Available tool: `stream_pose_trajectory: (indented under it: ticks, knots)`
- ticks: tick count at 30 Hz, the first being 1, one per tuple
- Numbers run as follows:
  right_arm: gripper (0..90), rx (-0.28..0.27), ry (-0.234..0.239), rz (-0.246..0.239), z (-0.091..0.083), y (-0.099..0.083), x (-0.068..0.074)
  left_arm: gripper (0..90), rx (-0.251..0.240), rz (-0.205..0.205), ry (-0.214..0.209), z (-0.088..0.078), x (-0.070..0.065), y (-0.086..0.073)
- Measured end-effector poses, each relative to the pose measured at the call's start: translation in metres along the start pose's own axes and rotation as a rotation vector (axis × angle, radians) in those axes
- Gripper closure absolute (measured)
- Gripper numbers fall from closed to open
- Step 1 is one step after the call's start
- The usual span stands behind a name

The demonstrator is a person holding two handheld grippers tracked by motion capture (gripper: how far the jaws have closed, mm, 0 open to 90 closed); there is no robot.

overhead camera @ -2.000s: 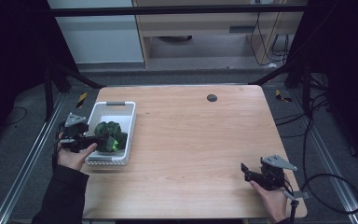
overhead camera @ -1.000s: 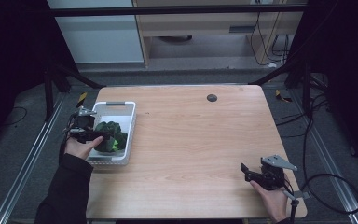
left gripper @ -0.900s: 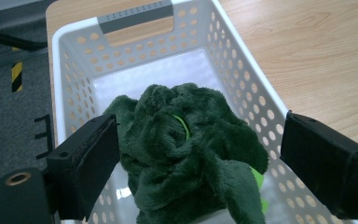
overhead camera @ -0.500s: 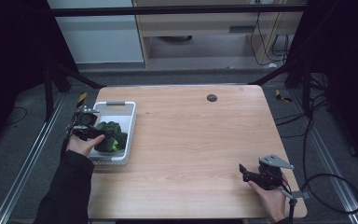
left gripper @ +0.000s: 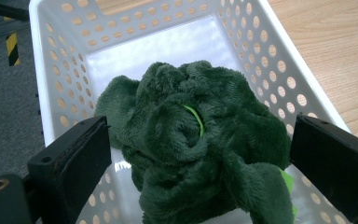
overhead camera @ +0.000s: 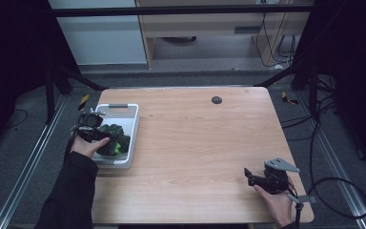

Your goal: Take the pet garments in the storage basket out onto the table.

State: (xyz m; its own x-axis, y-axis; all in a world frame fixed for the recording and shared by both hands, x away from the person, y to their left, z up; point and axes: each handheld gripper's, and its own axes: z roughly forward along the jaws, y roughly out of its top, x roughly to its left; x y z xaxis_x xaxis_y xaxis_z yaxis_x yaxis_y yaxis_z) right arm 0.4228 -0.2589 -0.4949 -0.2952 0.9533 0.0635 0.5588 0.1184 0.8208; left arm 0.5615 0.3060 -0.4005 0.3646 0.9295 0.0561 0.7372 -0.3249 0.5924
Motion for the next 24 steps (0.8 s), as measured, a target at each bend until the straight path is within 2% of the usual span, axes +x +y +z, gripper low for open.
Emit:
stream_pose_trajectory:
  ticks: [5,12,24]
  knots:
    - [15.8,0.009,0.003,-0.001,0.001,0.0,0.0,4.2,0.02,0.004,0.008,0.005,-0.001,0.001]
    - [15.7,0.015,0.003,-0.005,0.002,0.0,0.0,4.7,0.031,-0.007,0.002,0.012,0.001,0.0]
    - [15.5,0.025,0.007,-0.009,0.003,-0.001,0.0,5.7,0.06,-0.013,-0.006,0.027,-0.004,-0.004]
